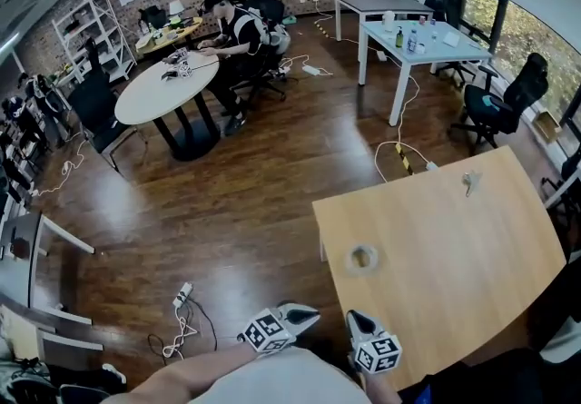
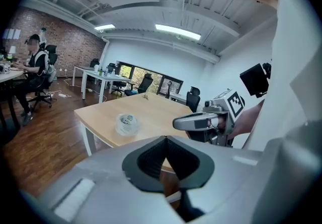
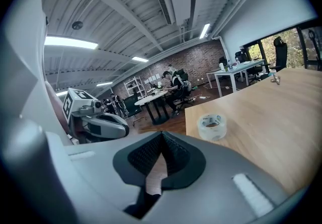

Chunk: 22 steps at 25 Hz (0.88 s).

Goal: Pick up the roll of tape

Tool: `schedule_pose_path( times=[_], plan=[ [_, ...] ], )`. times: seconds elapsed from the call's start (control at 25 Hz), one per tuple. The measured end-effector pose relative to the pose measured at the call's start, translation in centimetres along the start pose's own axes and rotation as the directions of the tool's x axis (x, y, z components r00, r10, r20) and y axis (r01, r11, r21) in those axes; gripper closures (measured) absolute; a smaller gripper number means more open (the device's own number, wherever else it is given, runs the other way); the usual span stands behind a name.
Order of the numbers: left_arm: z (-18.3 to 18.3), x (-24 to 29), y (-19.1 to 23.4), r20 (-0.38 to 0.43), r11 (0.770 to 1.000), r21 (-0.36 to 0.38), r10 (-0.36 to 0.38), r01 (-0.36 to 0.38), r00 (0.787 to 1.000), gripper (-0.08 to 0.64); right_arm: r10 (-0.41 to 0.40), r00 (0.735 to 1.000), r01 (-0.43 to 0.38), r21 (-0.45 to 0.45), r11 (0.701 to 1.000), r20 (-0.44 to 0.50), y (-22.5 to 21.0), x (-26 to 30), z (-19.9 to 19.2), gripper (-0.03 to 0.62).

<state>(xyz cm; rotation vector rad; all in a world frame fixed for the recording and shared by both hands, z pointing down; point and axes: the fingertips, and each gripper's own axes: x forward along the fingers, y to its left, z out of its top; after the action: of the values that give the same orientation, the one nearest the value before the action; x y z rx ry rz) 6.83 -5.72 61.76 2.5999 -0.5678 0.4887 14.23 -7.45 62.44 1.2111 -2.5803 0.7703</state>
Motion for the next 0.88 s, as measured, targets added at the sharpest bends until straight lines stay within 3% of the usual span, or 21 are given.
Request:
schedule_pose_path(
  times=[0.24, 0.4, 0.6, 0.88],
  plan=[
    [-0.1, 0.0, 1.7, 0.008, 0.999, 0.004, -0.035, 0.035, 0.999, 0.554, -0.066, 0.998, 0.065, -0.016, 0.998, -0.023, -1.1, 0.6, -0.2, 0.584],
    [2.5, -0.8, 5.6, 0.07, 1.0, 0.017, -0.026, 0.025, 0.997, 0.554, -0.069, 0.998, 0.068, -0.1, 0.993, -0.01, -1.4, 3.8, 3.2, 0.584],
    [2.8, -2.1, 7.4, 0.072, 0.999, -0.026, -0.032, 0.034, 0.997, 0.554, -0.097, 0.987, 0.082, -0.12, 0.989, -0.13, -1.2, 5.0, 3.6, 0.584],
    [3.9, -3.3, 11.2, 0.109, 0.998, -0.041, -0.034, 0.039, 0.993, 0.554, -0.173, 0.938, 0.088, -0.278, 0.956, -0.299, -3.2, 8.9, 3.6, 0.584]
  ],
)
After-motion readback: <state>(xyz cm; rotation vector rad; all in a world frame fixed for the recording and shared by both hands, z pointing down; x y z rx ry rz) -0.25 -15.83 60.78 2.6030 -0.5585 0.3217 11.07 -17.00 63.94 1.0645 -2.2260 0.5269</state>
